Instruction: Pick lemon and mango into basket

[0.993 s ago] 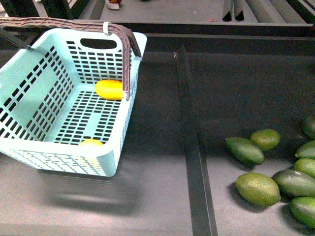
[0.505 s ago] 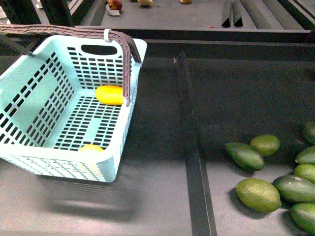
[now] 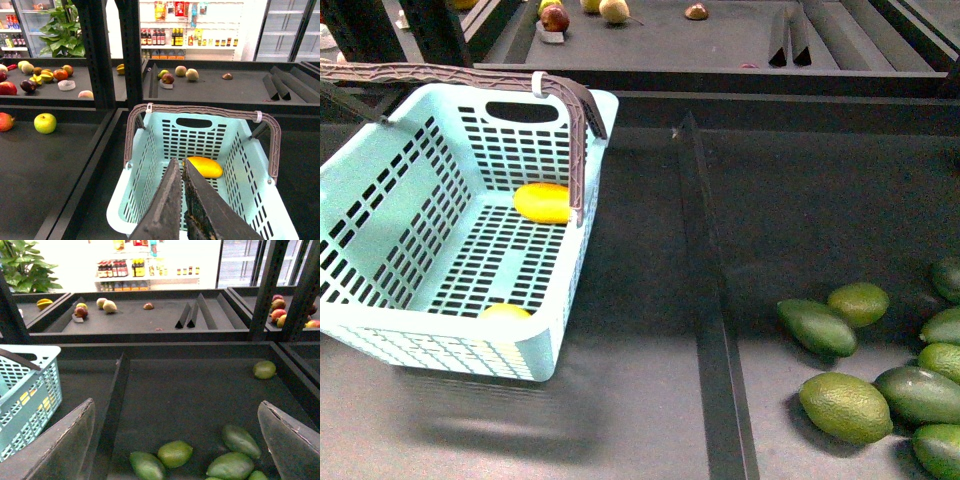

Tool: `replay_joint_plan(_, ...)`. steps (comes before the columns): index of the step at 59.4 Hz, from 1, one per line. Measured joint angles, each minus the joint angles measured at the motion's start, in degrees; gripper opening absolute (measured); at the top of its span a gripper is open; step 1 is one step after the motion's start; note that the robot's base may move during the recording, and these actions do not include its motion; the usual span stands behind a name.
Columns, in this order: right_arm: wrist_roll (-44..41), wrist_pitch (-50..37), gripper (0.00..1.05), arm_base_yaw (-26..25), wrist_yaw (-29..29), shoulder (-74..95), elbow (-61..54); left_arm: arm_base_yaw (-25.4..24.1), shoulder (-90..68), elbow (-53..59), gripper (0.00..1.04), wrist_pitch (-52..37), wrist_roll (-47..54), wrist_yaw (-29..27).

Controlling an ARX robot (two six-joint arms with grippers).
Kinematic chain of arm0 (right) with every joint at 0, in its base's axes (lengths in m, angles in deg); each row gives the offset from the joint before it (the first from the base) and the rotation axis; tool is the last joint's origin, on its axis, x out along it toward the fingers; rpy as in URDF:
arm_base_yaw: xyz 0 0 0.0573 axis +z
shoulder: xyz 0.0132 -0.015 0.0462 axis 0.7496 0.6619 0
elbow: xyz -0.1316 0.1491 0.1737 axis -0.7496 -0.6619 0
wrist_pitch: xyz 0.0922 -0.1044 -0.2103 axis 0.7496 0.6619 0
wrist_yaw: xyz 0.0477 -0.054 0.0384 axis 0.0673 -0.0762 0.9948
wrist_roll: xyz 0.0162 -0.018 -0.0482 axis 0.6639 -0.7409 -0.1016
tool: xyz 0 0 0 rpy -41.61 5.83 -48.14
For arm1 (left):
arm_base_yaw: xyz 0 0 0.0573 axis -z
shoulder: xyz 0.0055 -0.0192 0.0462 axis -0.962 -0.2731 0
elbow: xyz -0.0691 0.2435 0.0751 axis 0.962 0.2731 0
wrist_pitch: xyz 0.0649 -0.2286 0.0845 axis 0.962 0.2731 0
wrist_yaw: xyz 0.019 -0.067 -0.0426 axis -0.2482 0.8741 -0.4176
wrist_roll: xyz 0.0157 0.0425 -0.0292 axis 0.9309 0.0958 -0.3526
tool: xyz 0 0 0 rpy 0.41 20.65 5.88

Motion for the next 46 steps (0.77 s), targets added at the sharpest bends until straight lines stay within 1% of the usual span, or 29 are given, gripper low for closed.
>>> replay_joint_plan(7,0.0,0.0,0.96,0.0,0.0,0.0,0.0,0.0,0.0,0.0,0.33,0.0,0.02,-0.02)
replay_joint_plan(8,0.02,0.0,0.96,0.0,0.0,0.0,0.0,0.0,0.0,0.0,0.35,0.0,0.02,0.0)
replay_joint_plan(14,0.0,0.0,0.96,0.0,0.0,0.0,0.0,0.0,0.0,0.0,0.56,0.0,0.02,-0.02)
replay_joint_plan(15,0.02,0.0,0.96,0.0,0.0,0.0,0.0,0.0,0.0,0.0,0.58,0.0,0.02,-0.02)
replay_joint_plan(22,0.0,0.0,0.96,0.0,0.0,0.0,0.0,0.0,0.0,0.0,0.82,0.0,0.02,-0.02)
replay_joint_plan(23,0.02,0.0,0.96,0.0,0.0,0.0,0.0,0.0,0.0,0.0,0.84,0.0,0.02,-0.02)
replay_joint_plan(27,0.0,0.0,0.96,0.0,0.0,0.0,0.0,0.0,0.0,0.0,0.98,0.0,0.02,-0.02)
replay_joint_plan(28,0.0,0.0,0.96,0.0,0.0,0.0,0.0,0.0,0.0,0.0,0.99,0.0,0.04,0.0)
replay_joint_plan(31,0.02,0.0,0.96,0.0,0.0,0.0,0.0,0.0,0.0,0.0,0.97,0.0,0.11,0.0)
replay_joint_plan(46,0.02,0.0,0.96,0.0,0.0,0.0,0.0,0.0,0.0,0.0,0.98,0.0,0.13,-0.02)
